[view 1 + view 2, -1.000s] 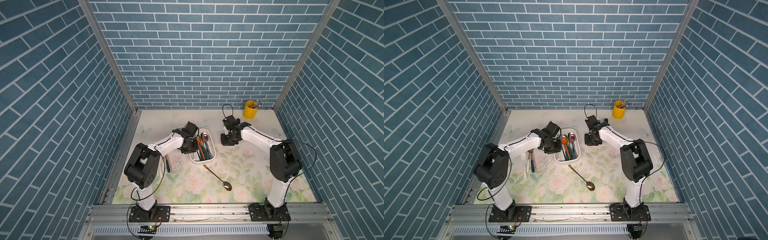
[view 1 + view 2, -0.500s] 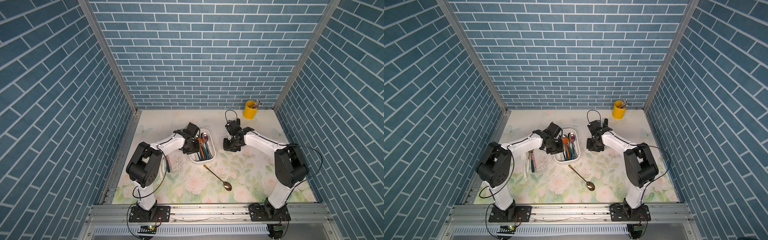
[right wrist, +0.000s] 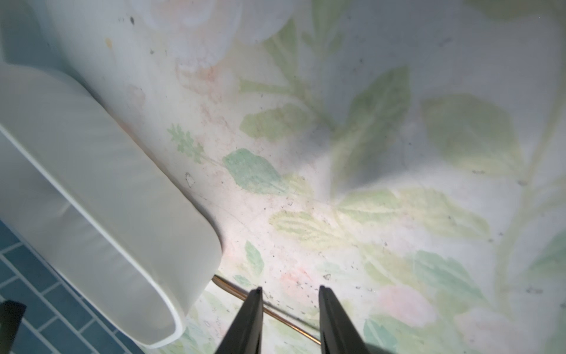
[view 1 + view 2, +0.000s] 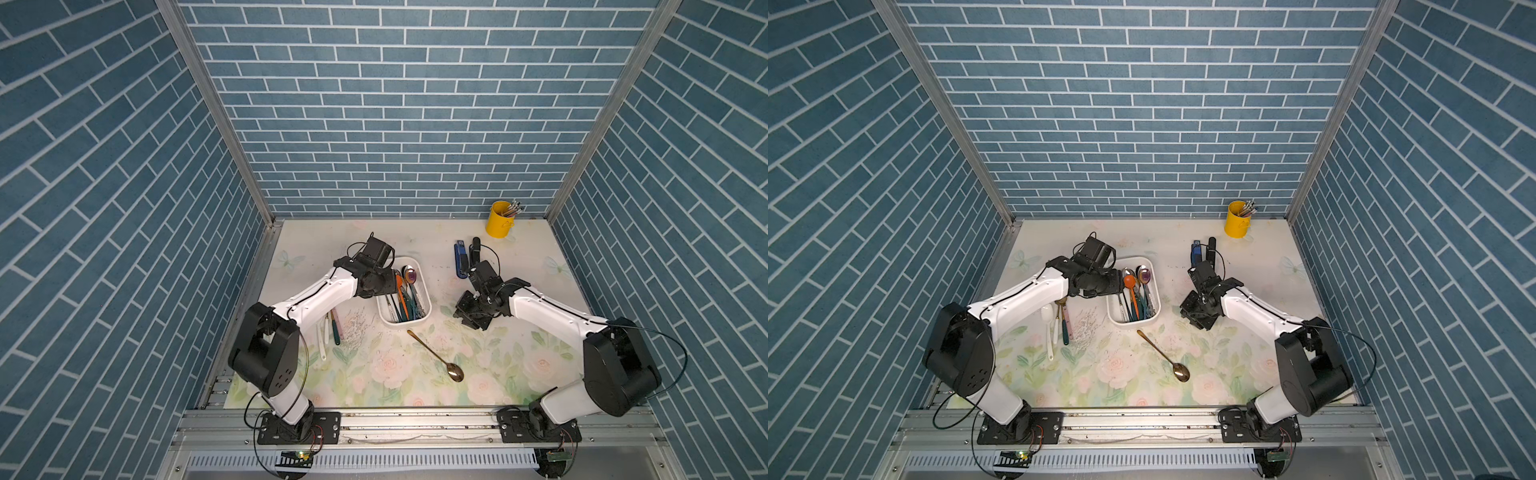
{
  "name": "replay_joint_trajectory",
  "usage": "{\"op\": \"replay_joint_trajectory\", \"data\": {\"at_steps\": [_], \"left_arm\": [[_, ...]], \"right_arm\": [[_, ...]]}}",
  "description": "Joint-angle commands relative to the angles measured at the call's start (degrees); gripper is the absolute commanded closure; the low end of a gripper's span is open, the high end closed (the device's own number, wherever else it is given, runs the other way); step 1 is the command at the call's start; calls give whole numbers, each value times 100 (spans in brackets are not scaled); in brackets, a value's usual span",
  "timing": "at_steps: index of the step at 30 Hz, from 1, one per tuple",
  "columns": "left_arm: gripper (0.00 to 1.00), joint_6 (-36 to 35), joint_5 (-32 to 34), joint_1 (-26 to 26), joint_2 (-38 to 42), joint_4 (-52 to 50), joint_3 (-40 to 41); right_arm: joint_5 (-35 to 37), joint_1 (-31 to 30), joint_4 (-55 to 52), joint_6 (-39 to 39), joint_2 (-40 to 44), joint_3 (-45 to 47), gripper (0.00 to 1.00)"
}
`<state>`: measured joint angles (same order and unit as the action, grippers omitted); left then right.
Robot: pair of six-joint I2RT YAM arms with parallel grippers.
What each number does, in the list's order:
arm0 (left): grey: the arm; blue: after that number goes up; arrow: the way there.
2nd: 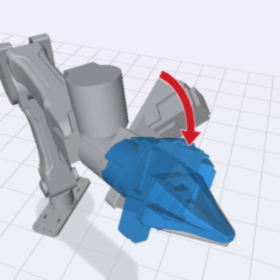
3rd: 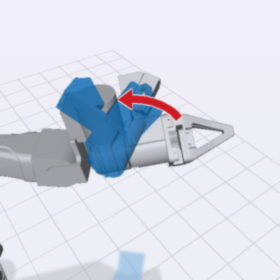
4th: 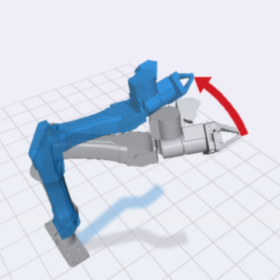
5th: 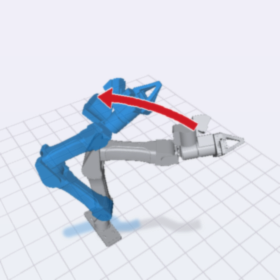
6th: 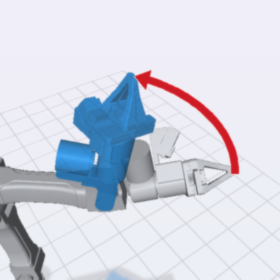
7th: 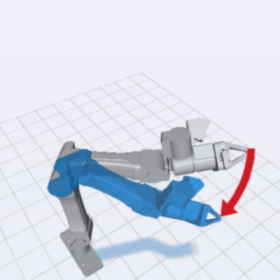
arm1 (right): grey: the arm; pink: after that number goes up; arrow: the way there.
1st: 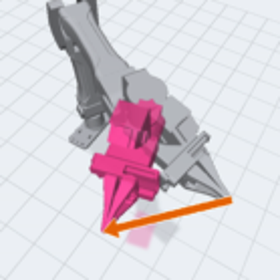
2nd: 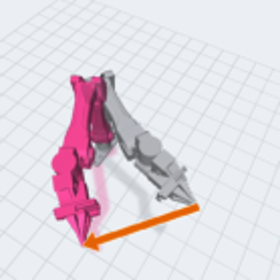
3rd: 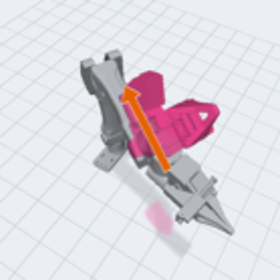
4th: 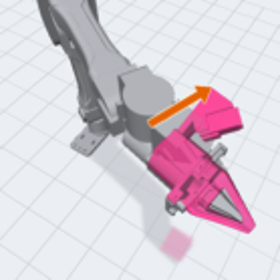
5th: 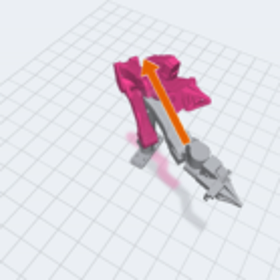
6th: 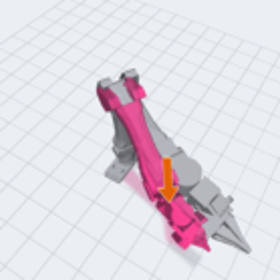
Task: Put the spoon into the storage box
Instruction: Pick up the spoon from the center of the board.
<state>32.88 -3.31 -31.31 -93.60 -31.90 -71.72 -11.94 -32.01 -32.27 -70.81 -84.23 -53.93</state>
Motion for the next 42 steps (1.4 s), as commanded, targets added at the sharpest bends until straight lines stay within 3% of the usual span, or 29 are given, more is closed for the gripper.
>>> {"op": "replay_joint_trajectory", "data": {"at_steps": [1, 7, 11, 15, 20, 24, 32, 42], "left_arm": [[33, -406, 383, 43, 177, -134, 111], [28, -668, 398, 265, 431, -60, 466], [28, -798, 362, 493, 651, -19, 706], [27, -966, 407, 632, 808, -51, 863], [26, -1095, 404, 723, 865, -44, 976], [25, -1133, 377, 740, 862, -13, 994], [25, -1153, 397, 735, 940, -34, 1007], [24, -1098, 441, 738, 1012, -82, 994]], "right_arm": [[198, -248, -101, -1264, 260, 98, 64], [286, -728, 26, -2175, 307, 271, 63], [132, -924, 3, -1932, 76, 201, 62], [11, -1095, -319, -56, -408, -429, 62], [1075, -1658, -1512, 2165, -841, -1239, 61], [1722, -2247, -1583, 3291, -917, -866, 61], [2131, -2749, -1165, 4098, -896, -40, 62], [2367, -3024, -735, 4577, -702, 0, 63]]}}
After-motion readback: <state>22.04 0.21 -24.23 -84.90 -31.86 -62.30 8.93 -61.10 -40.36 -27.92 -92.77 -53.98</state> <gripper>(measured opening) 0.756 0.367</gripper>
